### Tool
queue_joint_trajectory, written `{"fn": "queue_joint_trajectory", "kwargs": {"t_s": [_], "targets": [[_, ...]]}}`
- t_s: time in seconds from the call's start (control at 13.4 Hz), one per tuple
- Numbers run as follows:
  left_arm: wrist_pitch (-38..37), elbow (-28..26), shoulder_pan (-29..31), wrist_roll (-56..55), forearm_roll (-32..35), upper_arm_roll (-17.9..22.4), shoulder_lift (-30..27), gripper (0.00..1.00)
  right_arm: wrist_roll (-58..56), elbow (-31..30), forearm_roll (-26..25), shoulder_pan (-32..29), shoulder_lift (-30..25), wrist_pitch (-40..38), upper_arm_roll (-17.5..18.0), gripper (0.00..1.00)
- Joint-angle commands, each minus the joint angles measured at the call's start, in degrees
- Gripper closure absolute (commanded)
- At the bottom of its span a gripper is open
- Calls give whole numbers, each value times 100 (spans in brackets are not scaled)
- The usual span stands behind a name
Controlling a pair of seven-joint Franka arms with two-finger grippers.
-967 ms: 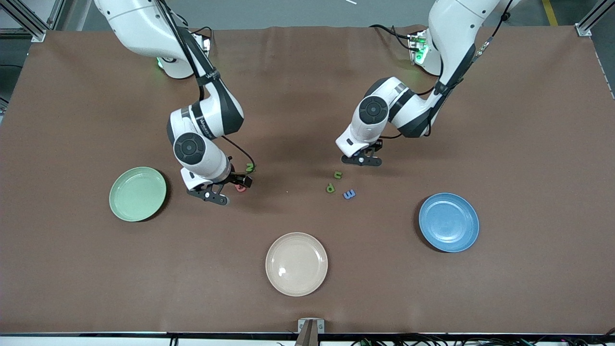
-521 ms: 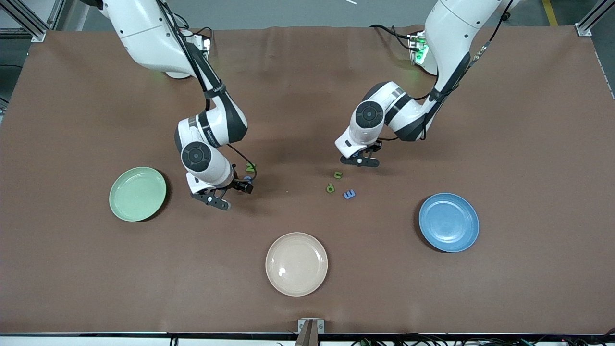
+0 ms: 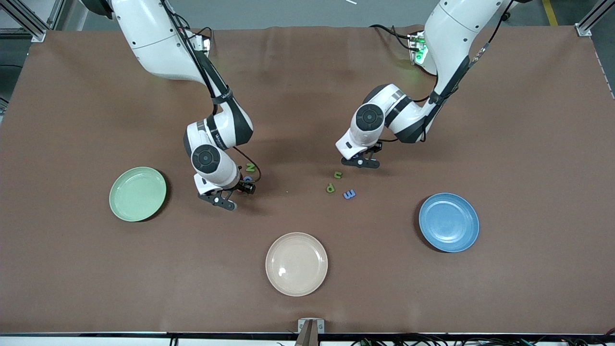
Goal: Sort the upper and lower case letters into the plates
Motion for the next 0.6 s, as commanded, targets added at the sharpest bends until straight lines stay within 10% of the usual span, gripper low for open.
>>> {"fn": "queue_joint_trajectory", "kwargs": {"t_s": [0.0, 0.52], "targets": [[51, 133, -25, -147, 177, 21, 109, 48, 38, -19, 124, 30, -18, 7, -37, 41], [-115, 204, 167, -235, 177, 91, -39, 99, 29, -10, 124, 48, -18, 6, -37, 71]]}}
